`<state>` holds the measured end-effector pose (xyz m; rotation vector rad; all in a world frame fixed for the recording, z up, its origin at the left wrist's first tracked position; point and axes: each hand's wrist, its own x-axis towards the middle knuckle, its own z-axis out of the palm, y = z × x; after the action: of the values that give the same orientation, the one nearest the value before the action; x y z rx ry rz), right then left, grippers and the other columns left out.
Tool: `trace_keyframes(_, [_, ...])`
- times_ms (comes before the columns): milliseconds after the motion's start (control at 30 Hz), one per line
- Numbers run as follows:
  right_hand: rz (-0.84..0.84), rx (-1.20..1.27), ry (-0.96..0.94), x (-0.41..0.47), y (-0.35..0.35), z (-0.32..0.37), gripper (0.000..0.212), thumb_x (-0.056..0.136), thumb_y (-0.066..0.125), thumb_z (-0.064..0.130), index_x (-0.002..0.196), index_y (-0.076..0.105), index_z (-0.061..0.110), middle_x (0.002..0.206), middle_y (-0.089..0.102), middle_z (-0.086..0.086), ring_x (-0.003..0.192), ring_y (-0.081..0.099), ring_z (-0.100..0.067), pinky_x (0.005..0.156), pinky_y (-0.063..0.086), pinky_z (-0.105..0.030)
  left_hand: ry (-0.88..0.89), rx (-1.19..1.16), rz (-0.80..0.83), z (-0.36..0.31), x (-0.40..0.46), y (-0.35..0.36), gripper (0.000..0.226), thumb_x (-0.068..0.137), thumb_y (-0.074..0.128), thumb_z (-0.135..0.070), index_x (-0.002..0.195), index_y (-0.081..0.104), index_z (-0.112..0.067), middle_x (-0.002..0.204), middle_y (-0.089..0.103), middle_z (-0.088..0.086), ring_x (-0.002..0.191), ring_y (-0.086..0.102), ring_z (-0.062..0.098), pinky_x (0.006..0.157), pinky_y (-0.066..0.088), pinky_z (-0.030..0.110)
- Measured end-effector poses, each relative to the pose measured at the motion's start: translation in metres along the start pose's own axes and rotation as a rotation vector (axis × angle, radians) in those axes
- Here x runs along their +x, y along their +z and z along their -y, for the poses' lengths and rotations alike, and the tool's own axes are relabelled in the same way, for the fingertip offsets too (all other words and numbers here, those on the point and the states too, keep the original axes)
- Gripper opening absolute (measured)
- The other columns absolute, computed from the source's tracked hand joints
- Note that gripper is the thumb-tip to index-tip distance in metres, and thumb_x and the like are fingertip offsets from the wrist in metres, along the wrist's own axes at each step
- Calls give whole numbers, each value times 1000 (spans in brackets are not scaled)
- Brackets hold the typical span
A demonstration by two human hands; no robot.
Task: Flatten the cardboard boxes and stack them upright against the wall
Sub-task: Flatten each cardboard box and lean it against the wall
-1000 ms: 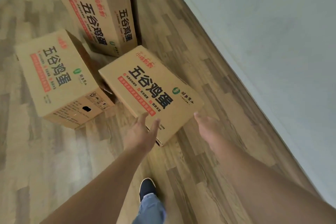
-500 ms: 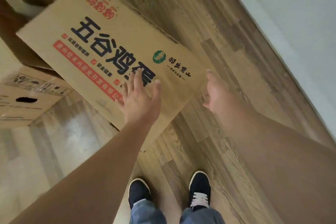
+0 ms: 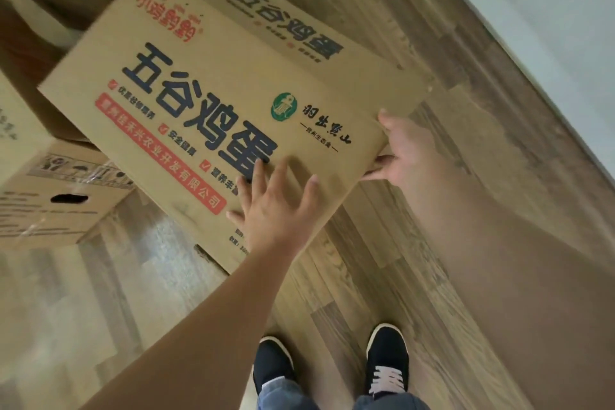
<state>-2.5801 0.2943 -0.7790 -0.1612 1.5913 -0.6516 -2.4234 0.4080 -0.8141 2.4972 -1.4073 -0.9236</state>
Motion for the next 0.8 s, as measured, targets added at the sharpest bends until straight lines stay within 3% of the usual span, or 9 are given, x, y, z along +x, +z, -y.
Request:
trace_keyframes(100, [14,-35,-147,-41,3,5,36,102,67,36,127,59,10,114,70,-12,107,71,-35,94,56,-70,41,-174,-98,7,-17,-14,81,84,34,-82,158,32,-47,173,15,-7,160,10,24,124,16,61])
trace_keyframes(200, [-30,-129,-327,-97,4,-3,26,96,76,36,93,71,10,95,77,-10,89,77,-32,82,64,-59,62,-443,-155,11,-35,-32,85,84,39,-80,160,31,-43,170,23,-8,154,19,7,123,23,41])
trace_keyframes(300, [-21,-324,-453,-137,0,-40,30,94,76,42,75,73,20,89,78,-3,83,76,-23,75,64,-44,52,-588,-158,5,-39,-45,85,87,37,-79,162,28,-40,169,29,-10,155,24,7,126,25,46])
trace_keyframes(400, [-59,-401,-553,-138,-10,-85,17,94,74,42,79,74,35,104,76,11,94,71,-10,80,56,-32,-5,-728,-125,-11,-41,-52,86,85,38,-81,162,25,-45,168,31,-14,152,28,6,123,28,40])
trace_keyframes(467, [-77,-417,-550,-132,-16,-109,16,91,74,45,82,79,33,104,76,10,93,71,-10,79,54,-32,-99,-812,-78,-16,-42,-49,93,79,41,-88,161,19,-51,168,30,-15,152,31,12,121,32,45])
trace_keyframes(600, [-145,-443,-437,-113,-27,-137,45,84,79,59,62,67,21,69,70,7,66,64,-10,63,44,-28,-254,-919,-75,-1,-41,-33,113,69,60,-91,161,6,-53,163,37,-13,148,39,18,121,35,51])
trace_keyframes(700, [-140,-527,-323,-92,-28,-127,42,87,81,52,75,64,15,69,65,8,67,63,-12,56,41,-27,-362,-960,-136,31,-42,-24,103,77,74,-72,159,16,-49,149,50,-12,136,50,19,116,41,52])
trace_keyframes(767, [-71,-688,-310,-87,-29,-112,38,90,78,50,104,71,16,90,70,8,89,69,-13,64,45,-24,-437,-972,-124,49,-48,-21,95,81,75,-64,159,22,-47,149,52,-8,135,51,22,115,42,57])
trace_keyframes(800, [-6,-843,-308,-91,-26,-104,52,92,75,53,127,69,16,107,73,5,103,70,-15,73,50,-24,-485,-988,-119,58,-51,-22,91,85,73,-61,159,23,-45,150,51,-7,136,51,23,115,41,58])
